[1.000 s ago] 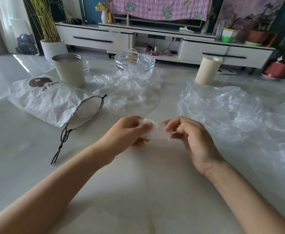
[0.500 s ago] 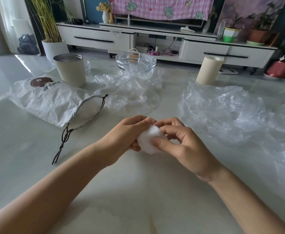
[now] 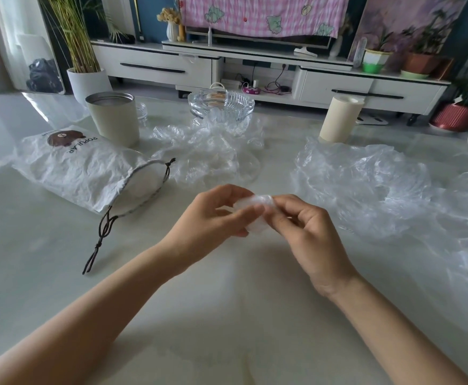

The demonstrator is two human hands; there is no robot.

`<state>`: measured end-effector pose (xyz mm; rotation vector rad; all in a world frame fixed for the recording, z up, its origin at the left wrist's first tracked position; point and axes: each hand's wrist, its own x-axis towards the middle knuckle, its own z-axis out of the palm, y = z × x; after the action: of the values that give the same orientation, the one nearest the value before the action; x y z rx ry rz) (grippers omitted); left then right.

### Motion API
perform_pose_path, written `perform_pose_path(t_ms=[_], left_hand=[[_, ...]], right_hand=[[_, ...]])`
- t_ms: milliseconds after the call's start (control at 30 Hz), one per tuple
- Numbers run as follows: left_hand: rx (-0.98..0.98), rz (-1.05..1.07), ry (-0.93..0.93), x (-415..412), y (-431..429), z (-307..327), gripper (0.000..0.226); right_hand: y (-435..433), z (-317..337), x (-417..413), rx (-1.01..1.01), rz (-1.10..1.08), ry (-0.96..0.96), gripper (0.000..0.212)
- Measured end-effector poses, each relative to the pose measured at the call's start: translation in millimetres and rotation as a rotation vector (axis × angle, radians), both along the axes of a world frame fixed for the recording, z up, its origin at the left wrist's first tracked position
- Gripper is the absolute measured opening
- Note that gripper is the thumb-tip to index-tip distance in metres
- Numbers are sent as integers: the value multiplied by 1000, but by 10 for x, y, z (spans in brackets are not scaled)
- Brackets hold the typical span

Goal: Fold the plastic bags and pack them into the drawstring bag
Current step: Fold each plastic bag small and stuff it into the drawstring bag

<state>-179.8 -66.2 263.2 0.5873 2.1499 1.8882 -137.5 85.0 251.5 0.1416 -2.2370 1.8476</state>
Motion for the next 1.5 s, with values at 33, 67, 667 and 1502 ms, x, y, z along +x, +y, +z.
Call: perform_pose_path(t_ms=[33,67,667,1502], left_hand=[[5,15,3,-14,1,-13,21],[10,24,1,-32,-8,-28,16],[-989,764,340,-623,-916,47,66],[-1157,674,326,-672,-887,-64,66]], right_hand=[[0,-4,6,-21,11,-16,14],[-4,-10,7,-38,14,-33,14],[-306,139,-391,140,16,-73,24],[-674,-173,-1159,955,-202,-33,60]])
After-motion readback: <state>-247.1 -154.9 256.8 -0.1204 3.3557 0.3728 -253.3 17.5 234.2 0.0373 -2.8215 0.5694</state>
